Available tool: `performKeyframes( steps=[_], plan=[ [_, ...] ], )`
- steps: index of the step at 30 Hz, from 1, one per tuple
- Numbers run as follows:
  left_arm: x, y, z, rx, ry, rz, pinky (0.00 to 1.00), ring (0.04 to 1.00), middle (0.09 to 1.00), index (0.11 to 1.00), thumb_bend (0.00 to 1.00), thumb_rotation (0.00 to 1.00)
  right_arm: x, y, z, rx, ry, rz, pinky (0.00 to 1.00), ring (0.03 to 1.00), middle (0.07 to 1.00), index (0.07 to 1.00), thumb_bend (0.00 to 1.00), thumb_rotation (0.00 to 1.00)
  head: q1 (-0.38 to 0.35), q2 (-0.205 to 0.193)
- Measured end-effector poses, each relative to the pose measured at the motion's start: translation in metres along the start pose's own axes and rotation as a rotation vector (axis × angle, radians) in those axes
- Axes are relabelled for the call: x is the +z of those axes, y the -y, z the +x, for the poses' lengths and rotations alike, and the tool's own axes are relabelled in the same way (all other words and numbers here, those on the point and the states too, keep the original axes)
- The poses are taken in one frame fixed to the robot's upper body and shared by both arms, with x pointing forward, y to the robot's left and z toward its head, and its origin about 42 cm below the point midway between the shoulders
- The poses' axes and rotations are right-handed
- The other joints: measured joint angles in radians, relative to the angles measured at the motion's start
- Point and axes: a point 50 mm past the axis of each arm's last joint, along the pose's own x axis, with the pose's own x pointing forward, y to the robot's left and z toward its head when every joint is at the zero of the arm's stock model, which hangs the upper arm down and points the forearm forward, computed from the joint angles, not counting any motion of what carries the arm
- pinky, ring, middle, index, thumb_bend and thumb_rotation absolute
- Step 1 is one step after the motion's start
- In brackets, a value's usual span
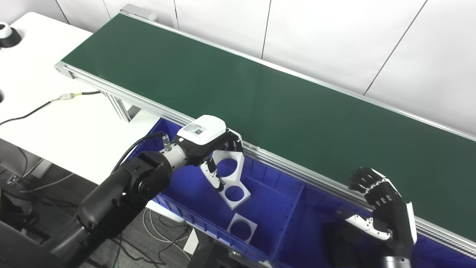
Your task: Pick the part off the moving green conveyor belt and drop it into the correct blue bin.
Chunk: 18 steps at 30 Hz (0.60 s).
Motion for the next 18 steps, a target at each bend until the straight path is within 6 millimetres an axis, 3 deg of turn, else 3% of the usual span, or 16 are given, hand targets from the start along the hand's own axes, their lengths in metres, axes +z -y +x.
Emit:
performKeyframes(
  steps=[3, 6, 18],
  plan=[
    [0.0012, -0.0005, -0.0008, -0.033, 0.01, -0.003, 0.65, 0.786, 0.851, 0.816, 1.0, 0.29, -0.0001, -0.0001, -0.0006, 0.0, -0.001, 0.0, 0.65, 0.701, 0.706, 0.706, 0.83, 0.0, -0.002, 0.0],
    [0.004, -0.0046, -0.0026, -0.037, 0.022, 0.008, 0.69, 0.843, 0.9, 0.857, 1.0, 0.35, -0.0004, -0.0001, -0.0011, 0.0, -0.002, -0.002, 0.65, 0.7, 0.707, 0.706, 0.84, 0.0, -0.002, 0.0],
    [0.0044, -0.0064, -0.0032, -0.045, 0.019, 0.025, 0.7, 0.841, 0.886, 0.856, 1.0, 0.37, -0.0007, -0.0007, -0.0019, -0.001, -0.006, 0.002, 0.65, 0.697, 0.705, 0.703, 0.84, 0.0, -0.006, -0.002]
  ],
)
